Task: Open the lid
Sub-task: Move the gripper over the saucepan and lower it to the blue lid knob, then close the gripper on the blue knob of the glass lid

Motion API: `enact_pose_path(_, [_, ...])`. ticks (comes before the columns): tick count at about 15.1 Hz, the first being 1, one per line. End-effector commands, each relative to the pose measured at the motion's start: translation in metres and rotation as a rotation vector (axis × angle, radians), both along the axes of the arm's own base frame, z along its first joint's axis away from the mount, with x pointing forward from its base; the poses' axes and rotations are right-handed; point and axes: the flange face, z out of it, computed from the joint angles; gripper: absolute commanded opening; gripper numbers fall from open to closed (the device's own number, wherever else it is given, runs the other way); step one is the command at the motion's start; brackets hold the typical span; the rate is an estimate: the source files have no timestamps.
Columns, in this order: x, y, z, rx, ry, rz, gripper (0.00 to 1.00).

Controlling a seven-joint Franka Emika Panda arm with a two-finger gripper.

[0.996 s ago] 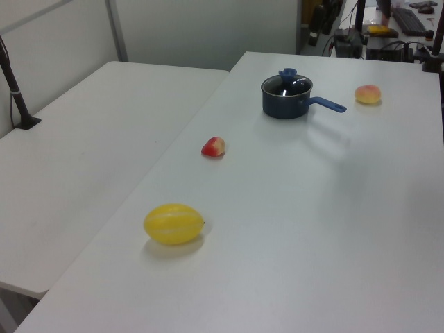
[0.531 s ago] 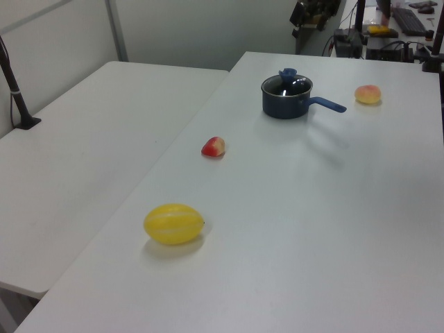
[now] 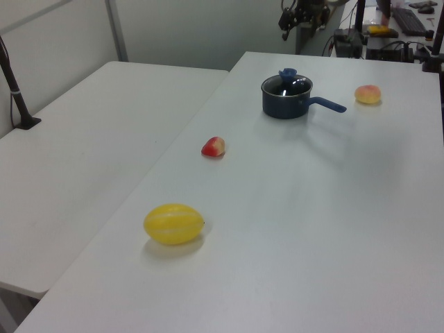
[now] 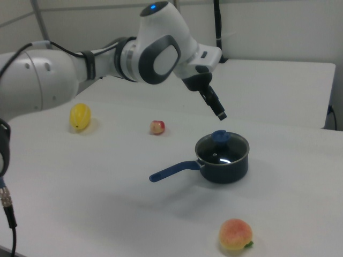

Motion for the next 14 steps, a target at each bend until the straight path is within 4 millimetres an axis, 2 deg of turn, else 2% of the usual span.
enact_pose_path(1, [0.029, -0.005, -0.018, 0.003, -0.029, -0.021, 1.0])
enact_pose_path(7, [0.042, -0.001, -0.056, 0.009, 0.006, 0.024, 1.0])
enact_pose_path(8, [0.046, 0.008, -0.069, 0.015, 0.025, 0.067, 1.0])
enact_pose_path(10, [0.047, 0.008, -0.083, 0.009, 0.053, 0.111, 1.0])
enact_pose_path(14, [0.046, 0.007, -0.091, -0.016, 0.084, 0.185, 1.0])
